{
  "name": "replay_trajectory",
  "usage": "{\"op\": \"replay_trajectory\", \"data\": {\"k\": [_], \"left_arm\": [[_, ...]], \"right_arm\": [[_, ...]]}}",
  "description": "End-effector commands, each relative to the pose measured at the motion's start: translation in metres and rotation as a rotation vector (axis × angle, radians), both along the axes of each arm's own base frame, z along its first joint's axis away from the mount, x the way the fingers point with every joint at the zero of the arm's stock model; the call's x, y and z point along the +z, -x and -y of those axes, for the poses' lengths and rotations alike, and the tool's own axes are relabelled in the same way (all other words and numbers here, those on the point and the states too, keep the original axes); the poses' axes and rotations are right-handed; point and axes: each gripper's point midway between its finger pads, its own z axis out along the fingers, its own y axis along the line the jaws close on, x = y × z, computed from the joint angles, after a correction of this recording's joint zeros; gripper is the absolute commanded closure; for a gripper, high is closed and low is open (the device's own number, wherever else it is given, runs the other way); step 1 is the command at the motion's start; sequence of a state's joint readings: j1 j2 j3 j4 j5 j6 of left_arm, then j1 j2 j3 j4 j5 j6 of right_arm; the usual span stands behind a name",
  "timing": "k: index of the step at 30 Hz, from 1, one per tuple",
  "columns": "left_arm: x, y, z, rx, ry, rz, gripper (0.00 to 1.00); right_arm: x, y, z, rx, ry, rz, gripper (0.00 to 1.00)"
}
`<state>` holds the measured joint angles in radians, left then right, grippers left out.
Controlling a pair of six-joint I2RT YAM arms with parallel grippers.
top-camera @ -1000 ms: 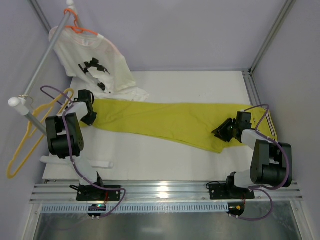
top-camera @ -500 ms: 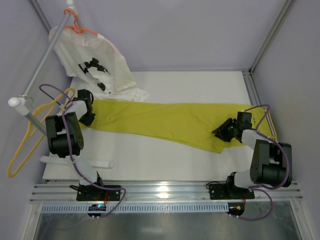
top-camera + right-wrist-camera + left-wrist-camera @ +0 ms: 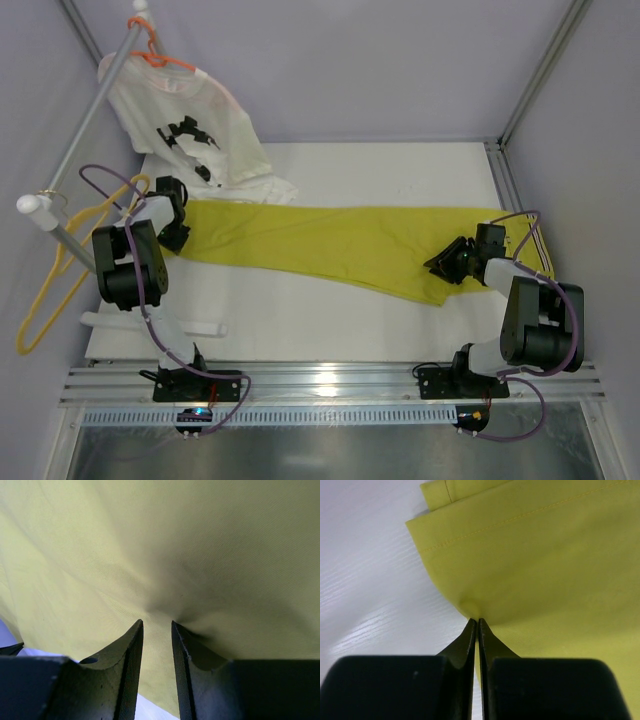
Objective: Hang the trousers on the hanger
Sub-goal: Fold the trousers
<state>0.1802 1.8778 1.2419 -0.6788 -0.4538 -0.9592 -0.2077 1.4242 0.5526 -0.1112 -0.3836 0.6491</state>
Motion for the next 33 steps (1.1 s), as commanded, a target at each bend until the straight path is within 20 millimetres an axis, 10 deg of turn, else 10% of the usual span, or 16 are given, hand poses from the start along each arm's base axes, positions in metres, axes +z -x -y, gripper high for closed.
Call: {"op": "replay_trajectory", "data": {"k": [1,20,33], "left_arm": [[0.010,0.008,-0.032,0.068,-0.107,-0.045,0.99],[0.009,0.001,-0.046,0.043,-0.081,-0.030,0.98],[0.013,0.003,-0.041,0.039,-0.067,0.010,0.63]], "right_arm": [[-0.030,0.019,0.025,-0.052,0.124,-0.118,0.66],[-0.031,0.020,0.026,-0.052,0.129,-0.123,0.66],[-0.029,0.018,0.024,-0.040,0.120,-0.102,0.66]]}}
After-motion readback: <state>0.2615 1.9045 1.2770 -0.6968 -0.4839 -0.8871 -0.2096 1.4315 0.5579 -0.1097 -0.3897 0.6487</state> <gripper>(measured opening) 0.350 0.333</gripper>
